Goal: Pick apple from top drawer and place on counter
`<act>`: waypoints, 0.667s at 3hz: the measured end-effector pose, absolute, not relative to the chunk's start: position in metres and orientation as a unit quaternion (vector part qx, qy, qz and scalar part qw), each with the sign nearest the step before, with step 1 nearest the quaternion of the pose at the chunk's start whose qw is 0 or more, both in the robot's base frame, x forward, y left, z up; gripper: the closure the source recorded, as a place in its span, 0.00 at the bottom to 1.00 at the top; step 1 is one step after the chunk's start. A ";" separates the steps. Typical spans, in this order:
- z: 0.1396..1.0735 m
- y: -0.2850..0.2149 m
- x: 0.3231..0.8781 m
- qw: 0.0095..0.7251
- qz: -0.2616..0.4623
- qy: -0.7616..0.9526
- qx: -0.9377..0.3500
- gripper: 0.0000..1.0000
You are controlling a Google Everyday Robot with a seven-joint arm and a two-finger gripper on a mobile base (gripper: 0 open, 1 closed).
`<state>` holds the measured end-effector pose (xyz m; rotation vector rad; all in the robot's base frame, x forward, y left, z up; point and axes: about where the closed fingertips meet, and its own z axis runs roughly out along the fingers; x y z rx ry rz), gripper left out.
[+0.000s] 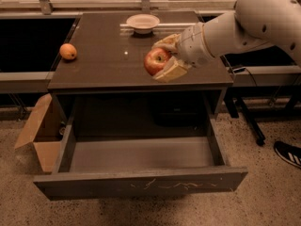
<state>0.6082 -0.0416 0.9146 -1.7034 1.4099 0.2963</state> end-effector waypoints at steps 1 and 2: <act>0.908 -0.059 0.641 0.443 0.116 0.603 -0.653 1.00; 0.895 -0.087 0.675 0.439 0.116 0.653 -0.606 1.00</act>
Offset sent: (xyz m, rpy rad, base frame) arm 0.1076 -0.0885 -0.0345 0.0827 0.1716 -0.3811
